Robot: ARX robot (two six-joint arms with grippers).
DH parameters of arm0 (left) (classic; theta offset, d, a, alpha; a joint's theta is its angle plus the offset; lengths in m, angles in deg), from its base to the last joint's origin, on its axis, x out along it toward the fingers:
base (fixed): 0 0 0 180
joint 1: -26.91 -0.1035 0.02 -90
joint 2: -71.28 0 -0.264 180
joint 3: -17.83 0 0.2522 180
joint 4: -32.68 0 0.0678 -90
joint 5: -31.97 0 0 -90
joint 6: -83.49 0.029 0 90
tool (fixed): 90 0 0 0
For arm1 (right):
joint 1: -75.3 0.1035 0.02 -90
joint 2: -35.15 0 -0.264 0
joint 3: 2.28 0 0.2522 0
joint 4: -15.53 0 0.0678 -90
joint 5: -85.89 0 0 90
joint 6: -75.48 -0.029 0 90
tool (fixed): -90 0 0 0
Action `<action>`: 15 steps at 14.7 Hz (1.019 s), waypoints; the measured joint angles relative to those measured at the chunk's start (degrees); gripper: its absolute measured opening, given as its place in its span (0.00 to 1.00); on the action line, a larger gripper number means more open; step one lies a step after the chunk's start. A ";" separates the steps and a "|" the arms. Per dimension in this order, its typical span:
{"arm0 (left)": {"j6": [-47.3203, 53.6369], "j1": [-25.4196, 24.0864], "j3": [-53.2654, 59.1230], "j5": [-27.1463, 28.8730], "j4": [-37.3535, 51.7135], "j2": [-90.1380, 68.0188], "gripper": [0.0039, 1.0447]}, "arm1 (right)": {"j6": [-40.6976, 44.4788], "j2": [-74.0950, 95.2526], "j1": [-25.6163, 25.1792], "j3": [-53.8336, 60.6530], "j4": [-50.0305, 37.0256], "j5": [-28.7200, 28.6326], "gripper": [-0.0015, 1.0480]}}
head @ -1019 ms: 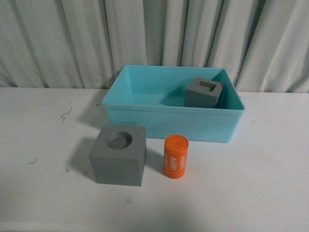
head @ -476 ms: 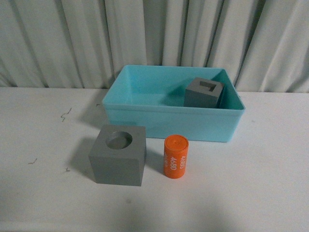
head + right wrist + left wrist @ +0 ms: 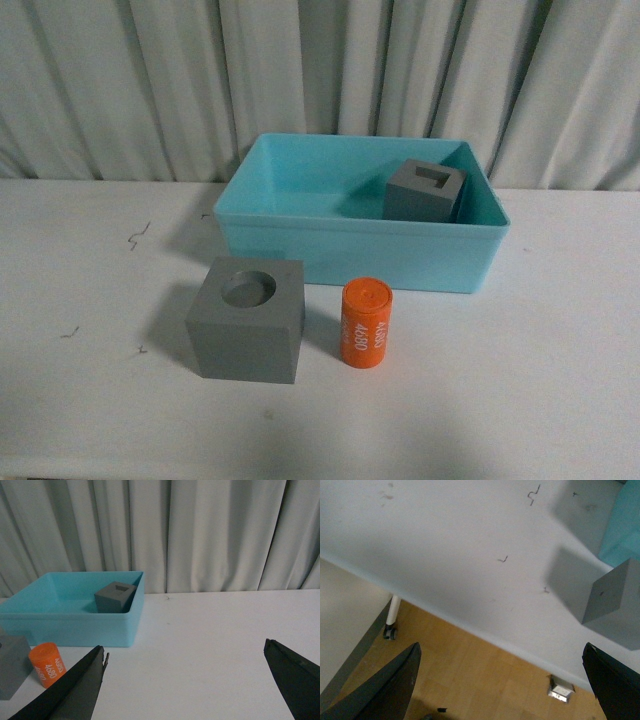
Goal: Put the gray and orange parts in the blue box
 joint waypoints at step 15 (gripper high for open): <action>13.40 6.95 -21.79 -6.05 28.83 -51.01 0.94 | 0.00 0.00 0.04 0.00 0.02 0.00 0.94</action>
